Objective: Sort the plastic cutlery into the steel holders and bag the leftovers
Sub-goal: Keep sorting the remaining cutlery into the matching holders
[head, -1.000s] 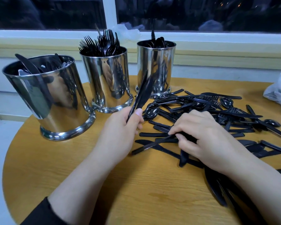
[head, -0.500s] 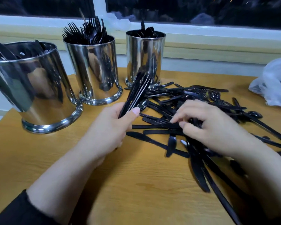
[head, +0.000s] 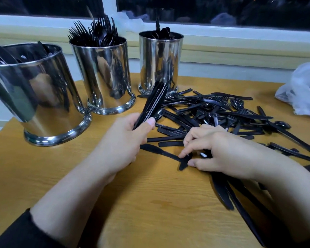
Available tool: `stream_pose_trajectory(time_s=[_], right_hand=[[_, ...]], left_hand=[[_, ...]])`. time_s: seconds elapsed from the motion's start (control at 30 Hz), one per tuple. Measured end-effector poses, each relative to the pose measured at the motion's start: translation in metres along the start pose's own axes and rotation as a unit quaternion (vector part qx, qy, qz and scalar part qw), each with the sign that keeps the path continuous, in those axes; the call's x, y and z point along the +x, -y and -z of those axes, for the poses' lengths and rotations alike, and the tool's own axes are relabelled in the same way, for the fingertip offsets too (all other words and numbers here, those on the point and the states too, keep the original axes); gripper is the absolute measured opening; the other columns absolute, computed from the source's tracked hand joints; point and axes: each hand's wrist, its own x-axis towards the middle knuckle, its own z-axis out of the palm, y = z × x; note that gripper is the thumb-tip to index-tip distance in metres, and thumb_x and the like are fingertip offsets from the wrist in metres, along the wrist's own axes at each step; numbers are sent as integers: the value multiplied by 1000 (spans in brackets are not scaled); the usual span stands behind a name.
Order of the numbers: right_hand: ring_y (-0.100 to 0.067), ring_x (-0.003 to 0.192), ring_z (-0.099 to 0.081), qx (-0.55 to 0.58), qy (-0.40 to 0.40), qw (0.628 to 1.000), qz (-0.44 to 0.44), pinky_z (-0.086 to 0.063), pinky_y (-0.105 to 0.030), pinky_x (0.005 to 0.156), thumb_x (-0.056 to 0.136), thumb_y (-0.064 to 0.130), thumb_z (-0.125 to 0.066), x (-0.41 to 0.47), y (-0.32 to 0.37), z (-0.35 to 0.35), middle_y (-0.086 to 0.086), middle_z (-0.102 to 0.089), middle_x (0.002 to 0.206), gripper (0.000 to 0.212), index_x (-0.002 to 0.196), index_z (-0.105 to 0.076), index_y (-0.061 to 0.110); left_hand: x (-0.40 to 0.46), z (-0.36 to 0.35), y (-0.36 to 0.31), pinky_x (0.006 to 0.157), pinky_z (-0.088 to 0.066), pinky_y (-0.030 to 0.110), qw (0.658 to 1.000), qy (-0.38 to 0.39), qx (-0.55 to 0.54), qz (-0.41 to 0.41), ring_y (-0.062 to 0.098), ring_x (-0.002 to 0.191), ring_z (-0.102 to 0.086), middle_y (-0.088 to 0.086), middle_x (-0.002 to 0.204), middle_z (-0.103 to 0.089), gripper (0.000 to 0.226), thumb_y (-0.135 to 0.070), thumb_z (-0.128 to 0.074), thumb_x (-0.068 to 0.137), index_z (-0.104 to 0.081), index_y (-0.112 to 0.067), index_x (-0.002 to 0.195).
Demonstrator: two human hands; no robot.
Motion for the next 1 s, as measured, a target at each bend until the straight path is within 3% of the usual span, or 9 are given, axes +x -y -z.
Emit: stream_pose_trajectory(time_s=[0.13,0.23,0.3,0.37,0.5,0.67,1.0], right_hand=[[-3,110,-43,11,-20,1000,21,-37,-34,102,94,49,-61,2,2,-5,31,-50,113,22,115,-67,51],[0,116,-49,48,-64,997,13,-37,-25,104,97,40,-60,-1,2,2,28,-59,113,19,114,-70,44],[3,105,-56,74,-89,993,-9,-46,-14,85,98,33,-61,-6,0,11,25,-61,107,16,106,-72,43],[0,89,-60,87,-74,993,-40,-50,-15,68,96,33,-66,-13,-3,20,20,-61,102,13,97,-73,44],[0,100,-58,50,20,996,-72,-51,-36,89,91,41,-69,-29,-11,28,23,-60,109,15,101,-70,53],[2,109,-53,35,63,994,-86,-46,-36,98,92,38,-69,-47,-9,31,27,-56,114,28,111,-64,59],[6,111,-43,-1,72,995,-73,-41,-26,98,98,39,-62,-52,-3,16,25,-49,113,26,118,-62,54]], left_hand=[[0,1,0,44,-26,24,1000,-7,5,0,10,46,-29,-8,60,-40,23,-42,-54,104,-65,-24,95],[0,1,0,44,-26,25,1000,-7,8,-1,10,47,-29,-8,60,-39,23,-41,-54,104,-66,-23,96],[0,0,0,44,-26,24,1000,-4,11,0,10,46,-29,-10,59,-39,23,-41,-54,104,-66,-24,95],[1,-1,1,45,-26,25,1000,-3,19,0,8,45,-29,-13,56,-39,23,-42,-54,104,-66,-25,95],[2,-8,2,51,-27,28,997,-1,73,-31,6,46,-31,-13,57,-38,32,-43,-54,103,-63,-12,100],[-2,-22,0,54,-32,35,994,1,99,-45,8,50,-35,-7,64,-45,36,-45,-56,103,-59,-9,96],[-5,-46,-6,56,-33,35,992,9,116,-54,8,49,-37,-11,60,-45,37,-45,-55,102,-56,-10,90]])
